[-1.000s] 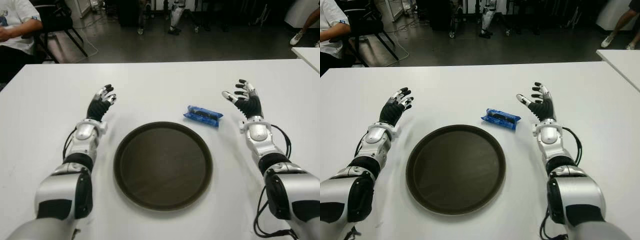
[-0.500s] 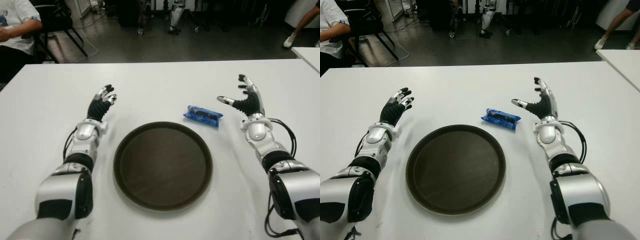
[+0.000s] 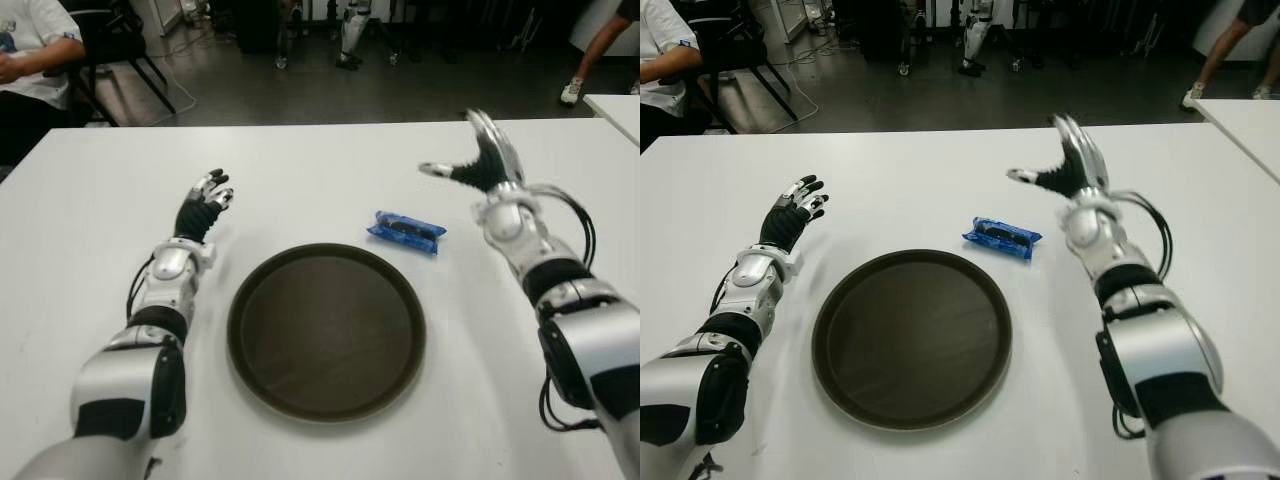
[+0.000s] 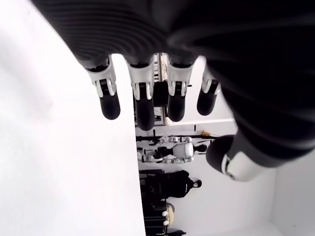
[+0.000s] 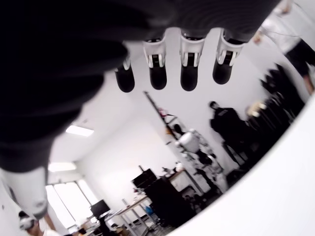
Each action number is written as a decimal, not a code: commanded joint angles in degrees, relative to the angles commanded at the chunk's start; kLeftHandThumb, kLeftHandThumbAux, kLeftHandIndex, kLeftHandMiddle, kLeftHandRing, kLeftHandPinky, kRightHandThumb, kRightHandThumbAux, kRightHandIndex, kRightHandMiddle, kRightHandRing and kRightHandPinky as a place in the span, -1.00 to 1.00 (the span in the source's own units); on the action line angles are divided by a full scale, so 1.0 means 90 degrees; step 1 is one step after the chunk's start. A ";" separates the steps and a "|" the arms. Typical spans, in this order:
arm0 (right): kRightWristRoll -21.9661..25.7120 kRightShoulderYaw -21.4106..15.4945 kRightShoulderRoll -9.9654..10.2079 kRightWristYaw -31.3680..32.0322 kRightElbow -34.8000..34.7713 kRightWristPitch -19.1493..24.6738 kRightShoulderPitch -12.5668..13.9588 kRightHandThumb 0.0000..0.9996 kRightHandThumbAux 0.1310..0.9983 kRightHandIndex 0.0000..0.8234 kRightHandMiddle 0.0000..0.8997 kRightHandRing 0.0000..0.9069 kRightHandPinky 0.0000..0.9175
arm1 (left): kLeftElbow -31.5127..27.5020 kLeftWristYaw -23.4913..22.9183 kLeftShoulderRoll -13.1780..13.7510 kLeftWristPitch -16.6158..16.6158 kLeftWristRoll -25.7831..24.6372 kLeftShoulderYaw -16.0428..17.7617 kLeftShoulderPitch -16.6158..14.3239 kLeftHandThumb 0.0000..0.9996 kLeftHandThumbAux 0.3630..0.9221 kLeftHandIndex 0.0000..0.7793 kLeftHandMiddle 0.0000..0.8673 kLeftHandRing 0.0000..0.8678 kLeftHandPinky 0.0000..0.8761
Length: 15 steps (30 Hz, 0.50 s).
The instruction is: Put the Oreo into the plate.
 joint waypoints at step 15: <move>-0.0807 0.1047 -0.0165 0.0963 -0.0415 0.0750 -0.0020 -1.00 0.12 -1.00 -0.95 -0.92 -0.89 | 0.0013 0.0041 0.0017 0.0007 0.0071 -0.0061 0.0007 -0.79 -0.20 -0.87 -0.72 -0.76 -0.80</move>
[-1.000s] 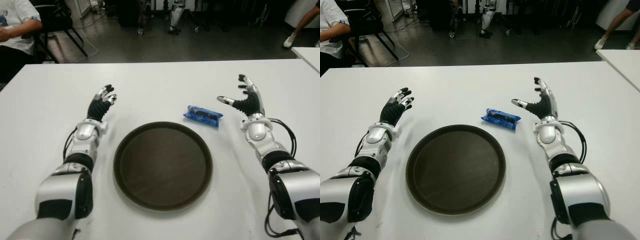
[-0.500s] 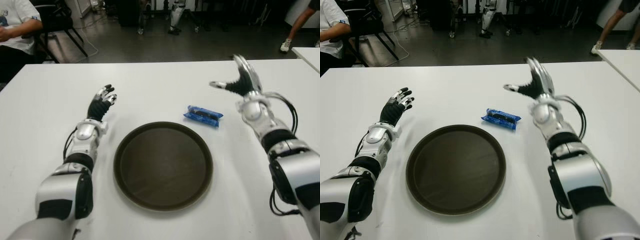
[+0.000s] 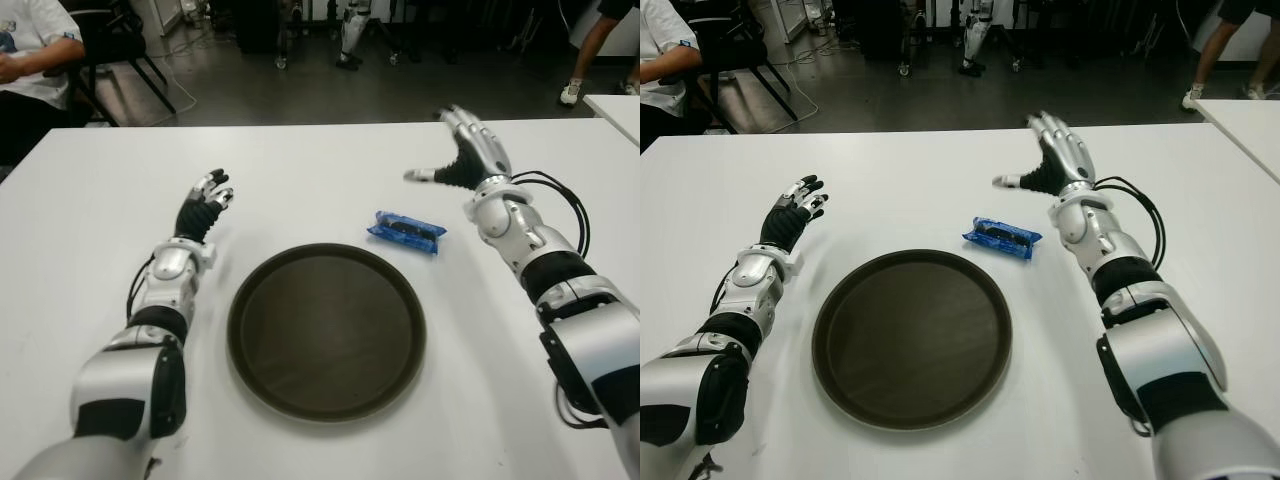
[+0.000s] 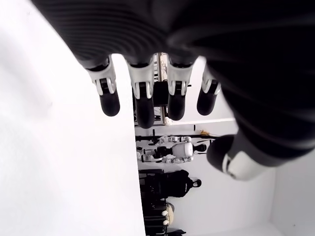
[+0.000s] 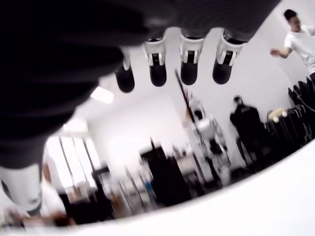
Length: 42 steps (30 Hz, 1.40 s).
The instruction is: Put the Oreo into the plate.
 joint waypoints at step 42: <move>-0.0162 0.0722 0.0227 0.1796 0.0152 -0.0185 -0.0139 -1.00 0.28 -0.81 -0.83 -0.83 -0.84 | -0.0028 0.0064 -0.0012 -0.0087 0.0040 -0.0017 0.0041 -0.82 -0.14 -0.86 -0.70 -0.76 -0.82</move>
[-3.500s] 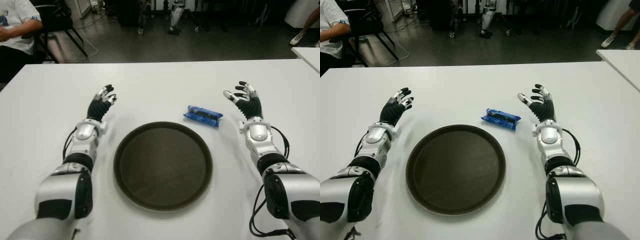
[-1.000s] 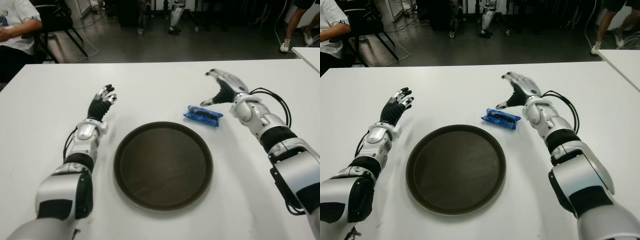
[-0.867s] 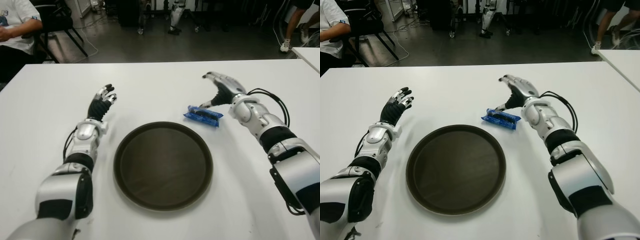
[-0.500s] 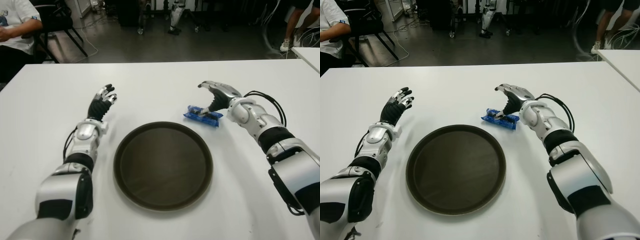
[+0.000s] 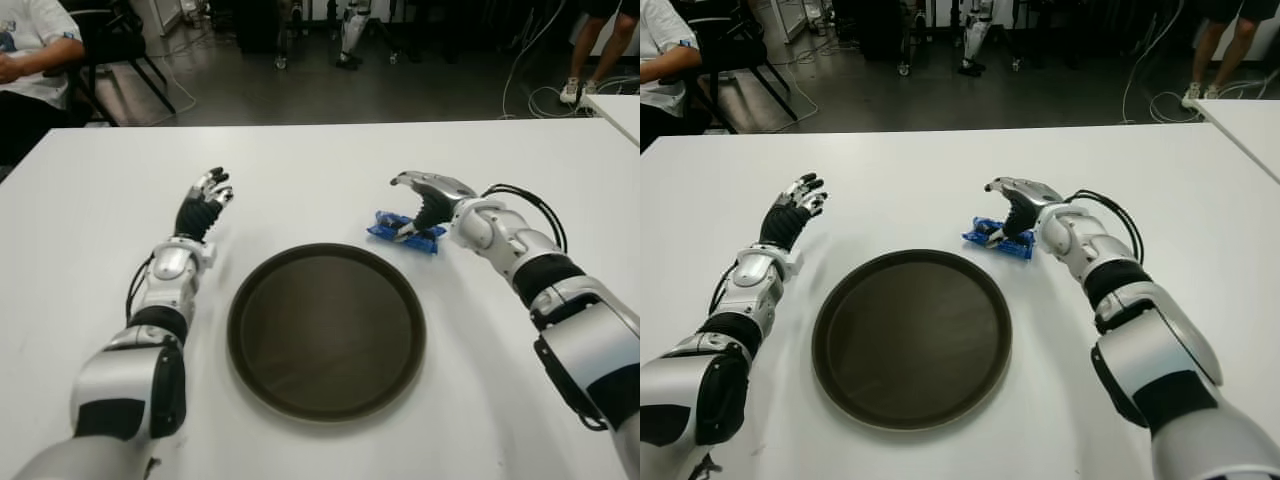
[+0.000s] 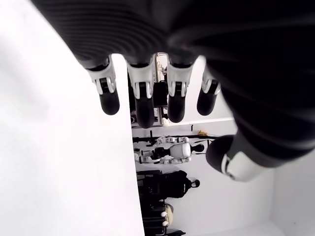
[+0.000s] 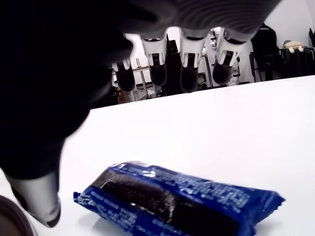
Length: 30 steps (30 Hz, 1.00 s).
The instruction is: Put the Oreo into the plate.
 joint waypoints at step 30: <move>0.0146 -0.0019 0.0267 -0.0262 0.0320 0.0289 0.0059 -1.00 0.32 -0.84 -0.86 -0.86 -0.85 | -0.0004 -0.0033 -0.0003 -0.0083 -0.0021 0.0000 0.0024 -0.80 -0.15 -0.86 -0.71 -0.77 -0.83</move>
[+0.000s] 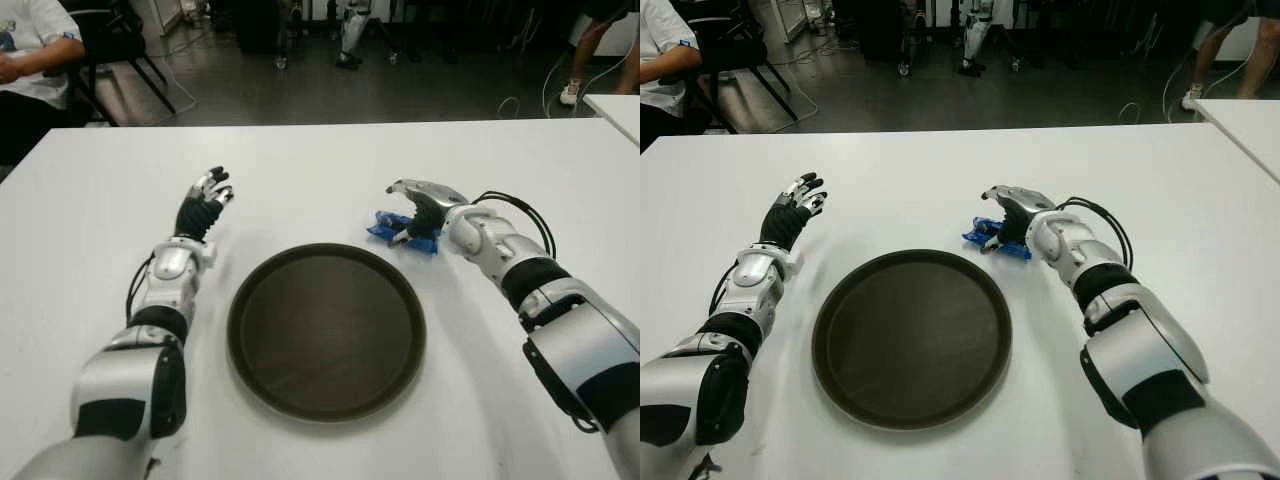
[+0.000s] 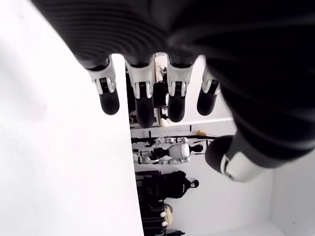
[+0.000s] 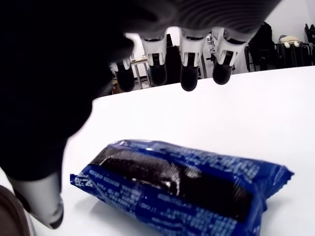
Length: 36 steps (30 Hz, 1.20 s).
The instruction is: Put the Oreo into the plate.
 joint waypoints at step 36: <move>0.0088 -0.0275 0.0050 -0.0112 0.0161 0.0223 0.0004 -1.00 0.32 -0.81 -0.83 -0.84 -0.85 | 0.0023 0.0007 0.0084 0.0048 0.0043 -0.0042 0.0000 -0.83 -0.18 -0.88 -0.73 -0.80 -0.84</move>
